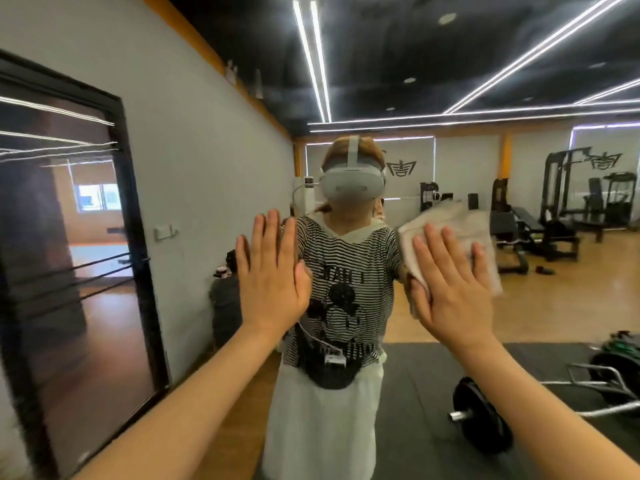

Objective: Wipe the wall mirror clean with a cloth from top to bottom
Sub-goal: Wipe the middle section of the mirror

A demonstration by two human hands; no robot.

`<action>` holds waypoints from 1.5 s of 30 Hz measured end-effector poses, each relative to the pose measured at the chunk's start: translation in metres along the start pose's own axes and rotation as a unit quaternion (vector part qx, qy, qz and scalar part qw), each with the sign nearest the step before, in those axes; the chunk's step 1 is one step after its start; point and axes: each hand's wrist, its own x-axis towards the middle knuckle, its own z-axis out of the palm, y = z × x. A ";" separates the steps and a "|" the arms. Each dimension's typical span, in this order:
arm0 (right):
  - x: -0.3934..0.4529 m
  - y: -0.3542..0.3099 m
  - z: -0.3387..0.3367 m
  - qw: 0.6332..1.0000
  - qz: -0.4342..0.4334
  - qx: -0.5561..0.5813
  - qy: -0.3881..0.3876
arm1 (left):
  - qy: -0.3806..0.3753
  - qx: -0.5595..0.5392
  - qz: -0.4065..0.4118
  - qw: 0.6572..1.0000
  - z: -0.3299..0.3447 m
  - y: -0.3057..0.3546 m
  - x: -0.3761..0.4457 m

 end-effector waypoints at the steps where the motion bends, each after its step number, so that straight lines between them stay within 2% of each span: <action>1: 0.000 0.000 0.001 1.000 0.000 -0.001 0.003 | 0.001 -0.003 0.001 1.000 0.000 0.001 0.000; 8: -0.002 -0.001 0.002 1.000 0.003 -0.008 0.002 | -0.007 -0.013 -0.009 1.000 0.000 0.002 -0.001; 15: -0.001 -0.004 0.000 1.000 0.009 -0.017 -0.010 | -0.050 -0.019 -0.005 0.999 -0.009 0.001 0.002; 18: -0.001 -0.005 -0.002 1.000 0.013 -0.016 -0.010 | -0.083 -0.044 0.026 0.995 -0.021 -0.008 0.003; 23: 0.001 -0.009 -0.008 0.998 0.026 -0.021 -0.046 | -0.168 -0.122 0.101 0.973 -0.068 -0.072 -0.022; 27: 0.002 -0.013 -0.010 0.996 0.035 -0.033 -0.071 | -0.195 -0.039 0.092 0.976 -0.089 -0.157 -0.041; 29: 0.003 -0.014 -0.011 0.995 0.044 -0.035 -0.085 | -0.185 -0.009 0.055 0.981 -0.094 -0.192 -0.038; 31: 0.002 -0.015 -0.012 0.993 0.052 -0.038 -0.101 | -0.142 -0.009 0.003 0.990 -0.096 -0.214 -0.027; 35: 0.006 -0.023 -0.014 0.990 0.077 -0.046 -0.112 | -0.059 -0.046 -0.124 0.989 -0.076 -0.221 -0.010; 41: 0.009 -0.055 -0.001 0.979 0.190 -0.032 -0.064 | 0.002 -0.018 -0.121 0.992 -0.045 -0.217 -0.014; 45: 0.026 -0.098 0.008 0.948 0.316 0.000 -0.027 | 0.019 -0.016 -0.118 0.993 -0.040 -0.220 -0.015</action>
